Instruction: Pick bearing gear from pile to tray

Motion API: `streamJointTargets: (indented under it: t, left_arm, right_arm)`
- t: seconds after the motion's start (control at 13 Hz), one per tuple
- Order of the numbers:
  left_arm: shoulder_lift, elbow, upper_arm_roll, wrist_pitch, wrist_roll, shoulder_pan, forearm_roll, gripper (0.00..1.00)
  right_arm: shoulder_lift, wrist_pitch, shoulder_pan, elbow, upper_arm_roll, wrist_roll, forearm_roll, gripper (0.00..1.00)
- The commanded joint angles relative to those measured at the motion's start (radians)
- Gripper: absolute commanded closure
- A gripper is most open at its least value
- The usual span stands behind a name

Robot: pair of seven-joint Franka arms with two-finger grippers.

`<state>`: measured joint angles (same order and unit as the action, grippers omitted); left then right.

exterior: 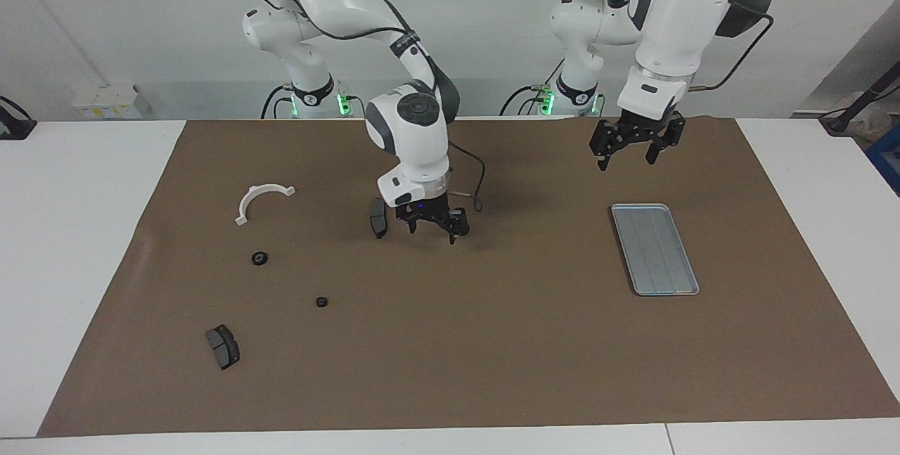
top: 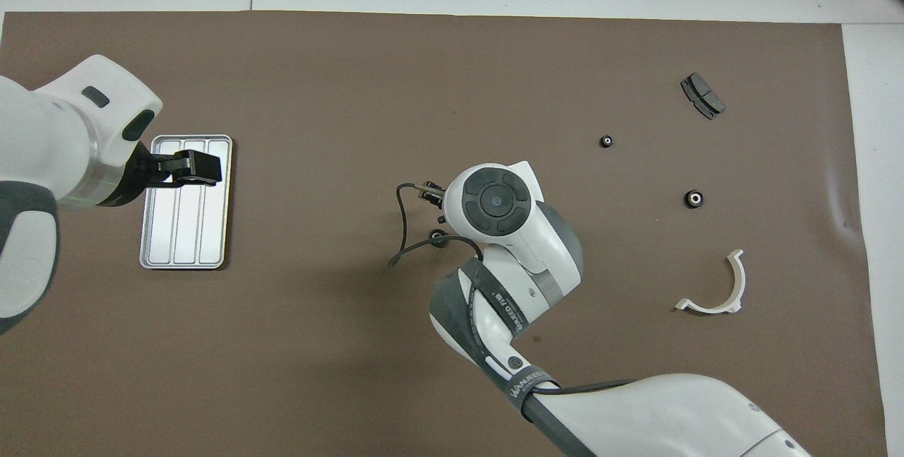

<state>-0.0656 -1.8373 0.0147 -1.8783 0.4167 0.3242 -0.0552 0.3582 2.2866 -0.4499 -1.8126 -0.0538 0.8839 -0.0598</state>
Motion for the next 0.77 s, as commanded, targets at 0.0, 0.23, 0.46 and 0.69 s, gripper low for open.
streamJointTargets:
  t: [0.0,0.23,0.46,0.69]
  left_arm:
    - [0.062,-0.02,-0.013,-0.106,0.175,0.131,-0.014,0.0]
    - [0.166,-0.007,-0.013,-0.192,0.253,0.222,-0.014,0.0]
    - [0.248,0.01,-0.013,-0.28,0.269,0.257,-0.002,0.0]
    - [0.394,0.087,-0.016,-0.347,0.323,0.317,0.006,0.0]
  right_arm:
    - [-0.085,-0.006,0.084,-0.095,-0.012,-0.149,-0.009,0.0]
    - [-0.145,-0.006,0.195,-0.177,-0.012,-0.354,-0.006,0.0]
    - [-0.15,-0.038,0.304,-0.188,-0.014,-0.557,-0.003,0.0]
    - [-0.15,-0.023,0.41,-0.212,-0.014,-0.744,0.009,0.0]
